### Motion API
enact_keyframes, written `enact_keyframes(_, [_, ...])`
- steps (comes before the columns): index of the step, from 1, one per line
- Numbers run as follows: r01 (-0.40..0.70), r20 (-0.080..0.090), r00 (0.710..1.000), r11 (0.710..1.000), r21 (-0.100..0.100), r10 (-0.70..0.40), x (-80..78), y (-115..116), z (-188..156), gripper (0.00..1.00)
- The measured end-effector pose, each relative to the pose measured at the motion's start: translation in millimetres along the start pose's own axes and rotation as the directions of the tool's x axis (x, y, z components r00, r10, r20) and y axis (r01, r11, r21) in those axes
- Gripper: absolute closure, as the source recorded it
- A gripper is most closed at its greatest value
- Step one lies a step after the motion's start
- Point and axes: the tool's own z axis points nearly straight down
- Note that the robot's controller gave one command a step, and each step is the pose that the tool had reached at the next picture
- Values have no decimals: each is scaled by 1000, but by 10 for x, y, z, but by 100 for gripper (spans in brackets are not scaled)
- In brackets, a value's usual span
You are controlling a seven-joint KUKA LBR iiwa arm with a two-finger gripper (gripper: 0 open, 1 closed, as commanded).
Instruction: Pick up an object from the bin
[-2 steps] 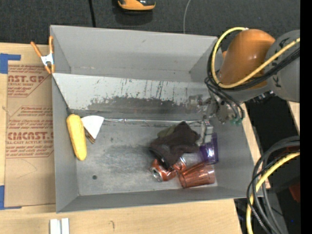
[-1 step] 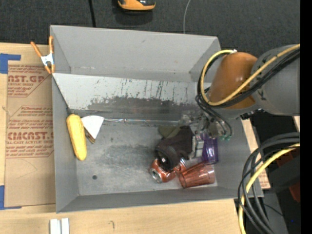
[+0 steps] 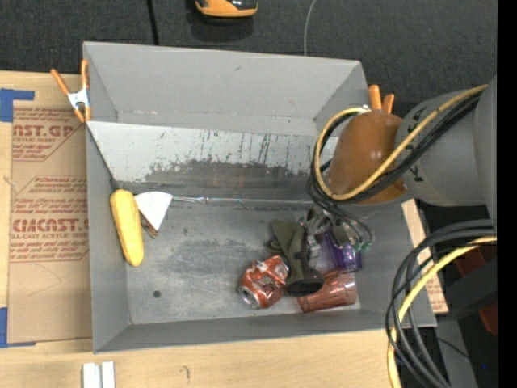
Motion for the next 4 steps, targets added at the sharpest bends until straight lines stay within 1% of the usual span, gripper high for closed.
enact_keyframes(1, [0,0,1000,1000,0,0,-2,0,0,0])
enact_keyframes(2, [0,0,1000,1000,0,0,-2,-1,1,0])
enact_keyframes(3, [-19,1,1000,1000,-1,19,-213,-401,0,0])
enact_keyframes(4, [8,2,1000,1000,1,-8,-212,-452,-171,0])
